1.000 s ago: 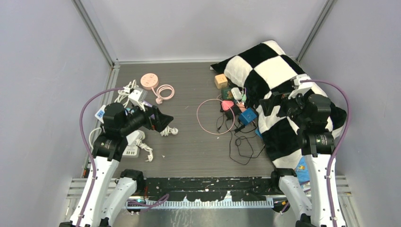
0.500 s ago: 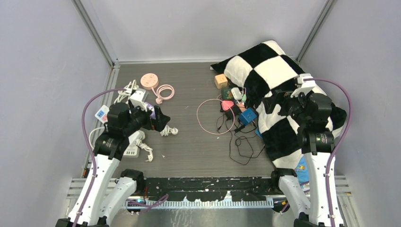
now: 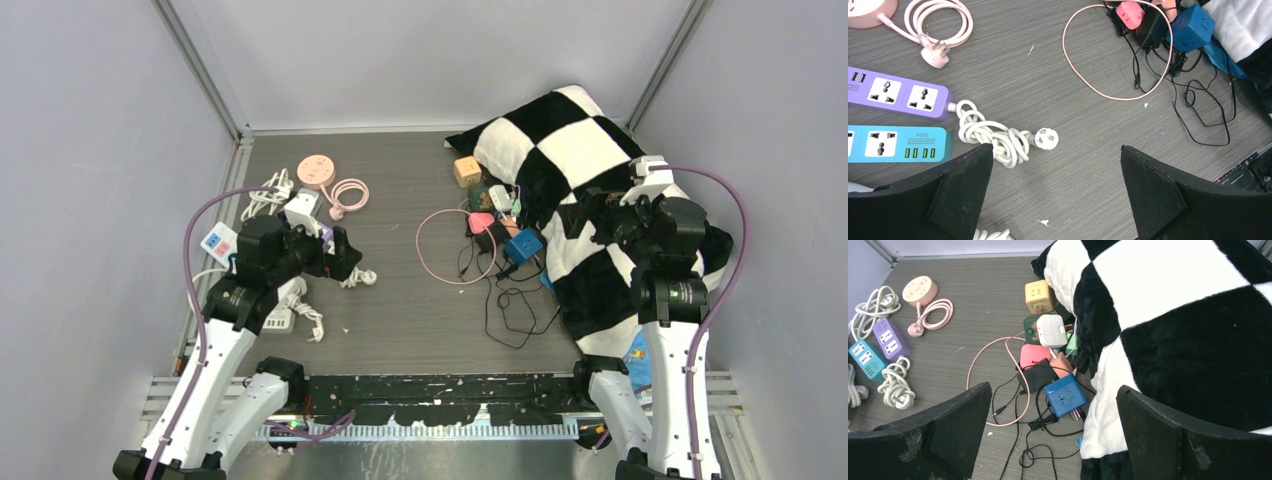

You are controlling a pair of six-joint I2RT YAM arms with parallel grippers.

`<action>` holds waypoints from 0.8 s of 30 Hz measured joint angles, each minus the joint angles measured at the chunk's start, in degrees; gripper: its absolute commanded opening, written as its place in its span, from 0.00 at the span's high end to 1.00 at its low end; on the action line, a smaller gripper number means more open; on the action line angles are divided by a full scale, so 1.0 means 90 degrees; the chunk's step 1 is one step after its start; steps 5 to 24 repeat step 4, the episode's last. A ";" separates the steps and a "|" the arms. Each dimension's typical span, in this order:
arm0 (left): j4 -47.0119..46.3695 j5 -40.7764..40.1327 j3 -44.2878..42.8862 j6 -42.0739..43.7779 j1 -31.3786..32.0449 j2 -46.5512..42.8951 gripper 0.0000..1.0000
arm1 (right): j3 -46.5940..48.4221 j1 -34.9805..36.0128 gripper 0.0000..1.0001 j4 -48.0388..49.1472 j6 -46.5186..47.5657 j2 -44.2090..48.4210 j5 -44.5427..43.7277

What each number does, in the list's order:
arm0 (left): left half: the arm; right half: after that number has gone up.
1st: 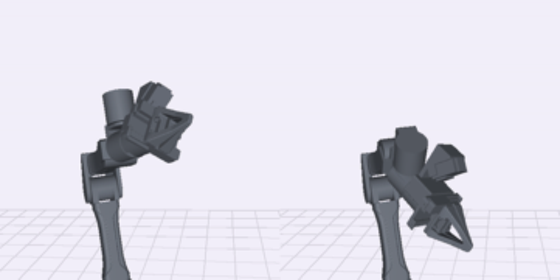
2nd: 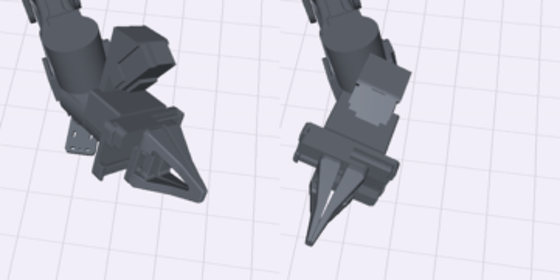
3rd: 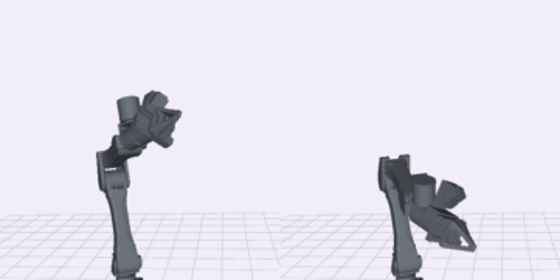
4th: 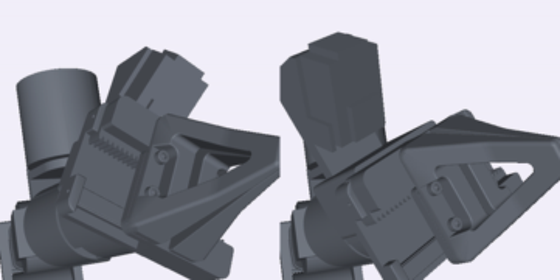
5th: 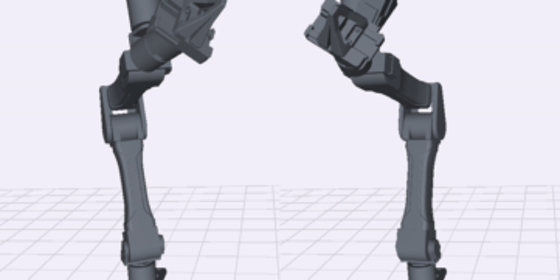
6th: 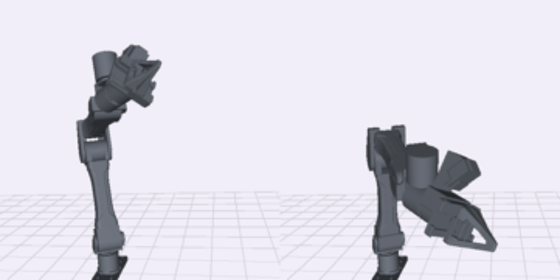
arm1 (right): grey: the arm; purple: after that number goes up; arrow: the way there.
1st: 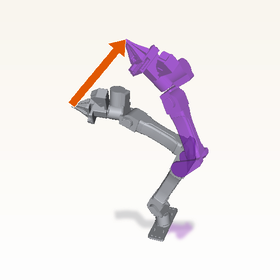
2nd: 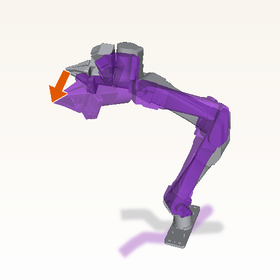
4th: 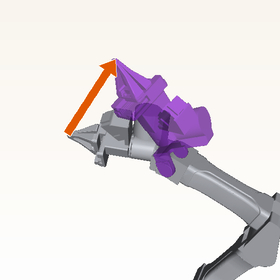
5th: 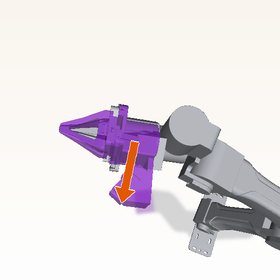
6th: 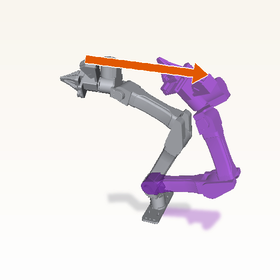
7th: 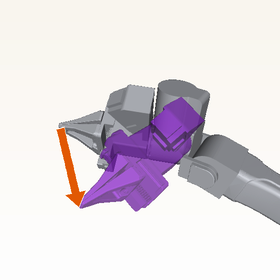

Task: Pull the plug off the socket
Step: Reset both arms

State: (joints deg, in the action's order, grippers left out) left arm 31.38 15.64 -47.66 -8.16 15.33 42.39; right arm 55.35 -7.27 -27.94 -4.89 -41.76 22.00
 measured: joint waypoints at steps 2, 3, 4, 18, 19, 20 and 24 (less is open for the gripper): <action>0.0002 0.0000 0.0000 0.0015 0.0000 -0.0005 0.00 | 0.0000 -0.0010 0.00 0.0015 -0.0002 0.0000 0.0019; 0.0002 -0.0002 0.0000 0.0017 0.0000 -0.0007 0.00 | -0.0002 -0.0010 0.00 0.0017 -0.0005 0.0000 0.0022; 0.0002 0.0000 0.0000 0.0024 0.0000 -0.0007 0.00 | -0.0002 -0.0010 0.00 0.0017 -0.0005 0.0000 0.0027; 0.0002 0.0000 0.0000 0.0024 0.0000 -0.0007 0.00 | -0.0002 -0.0010 0.00 0.0017 -0.0005 0.0000 0.0027; 0.0002 0.0000 0.0000 0.0024 0.0000 -0.0007 0.00 | -0.0002 -0.0010 0.00 0.0017 -0.0005 0.0000 0.0027; 0.0002 0.0000 0.0000 0.0024 0.0000 -0.0007 0.00 | -0.0002 -0.0010 0.00 0.0017 -0.0005 0.0000 0.0027; 0.0002 0.0000 0.0000 0.0024 0.0000 -0.0007 0.00 | -0.0002 -0.0010 0.00 0.0017 -0.0005 0.0000 0.0027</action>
